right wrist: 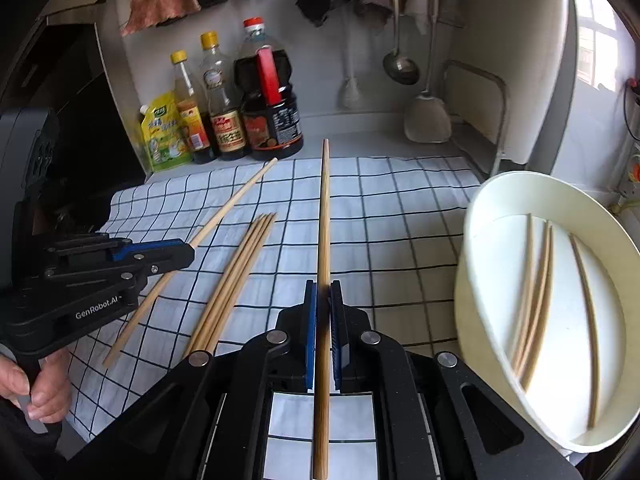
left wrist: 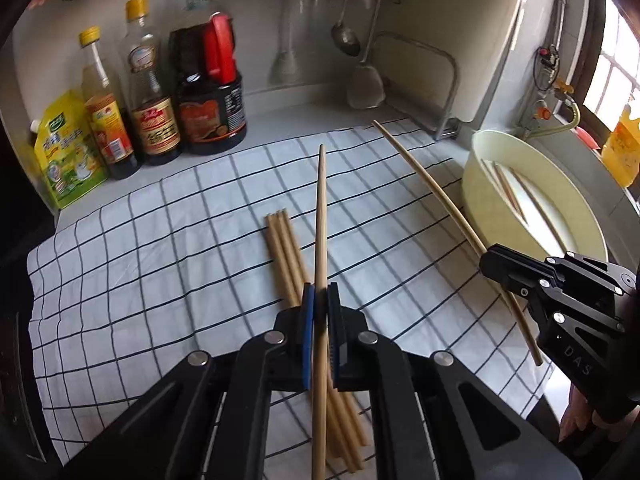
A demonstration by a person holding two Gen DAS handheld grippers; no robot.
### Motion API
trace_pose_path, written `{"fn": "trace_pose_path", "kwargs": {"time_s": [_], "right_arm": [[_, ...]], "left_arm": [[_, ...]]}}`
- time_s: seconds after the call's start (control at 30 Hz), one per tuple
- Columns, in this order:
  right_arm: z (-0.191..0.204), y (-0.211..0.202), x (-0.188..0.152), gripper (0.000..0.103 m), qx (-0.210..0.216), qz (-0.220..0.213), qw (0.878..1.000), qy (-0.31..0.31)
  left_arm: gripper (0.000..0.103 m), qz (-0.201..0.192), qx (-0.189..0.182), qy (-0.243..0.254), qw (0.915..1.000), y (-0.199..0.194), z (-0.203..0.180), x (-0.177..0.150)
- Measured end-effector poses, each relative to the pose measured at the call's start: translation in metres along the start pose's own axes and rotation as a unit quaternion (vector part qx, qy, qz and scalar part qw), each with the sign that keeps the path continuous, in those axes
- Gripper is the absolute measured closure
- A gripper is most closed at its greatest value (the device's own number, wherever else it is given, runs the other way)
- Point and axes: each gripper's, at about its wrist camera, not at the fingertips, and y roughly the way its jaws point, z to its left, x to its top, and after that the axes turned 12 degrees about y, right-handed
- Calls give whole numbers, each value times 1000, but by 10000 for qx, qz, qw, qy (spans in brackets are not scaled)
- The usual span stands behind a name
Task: Organize utensils
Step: 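Carry both held chopsticks up and over the cream basin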
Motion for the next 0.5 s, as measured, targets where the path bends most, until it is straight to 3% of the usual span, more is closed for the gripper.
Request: {"fn": "trace_pose_path", "kwargs": {"time_s": [0.27, 0.5], "right_arm": [[-79, -49, 15, 97, -449, -396, 9945, 860], [-158, -68, 17, 97, -886, -535, 9796, 1720]], "left_arm": [[96, -188, -843, 389, 9955, 6, -71, 63], [96, -146, -1241, 881, 9882, 32, -143, 110]]}}
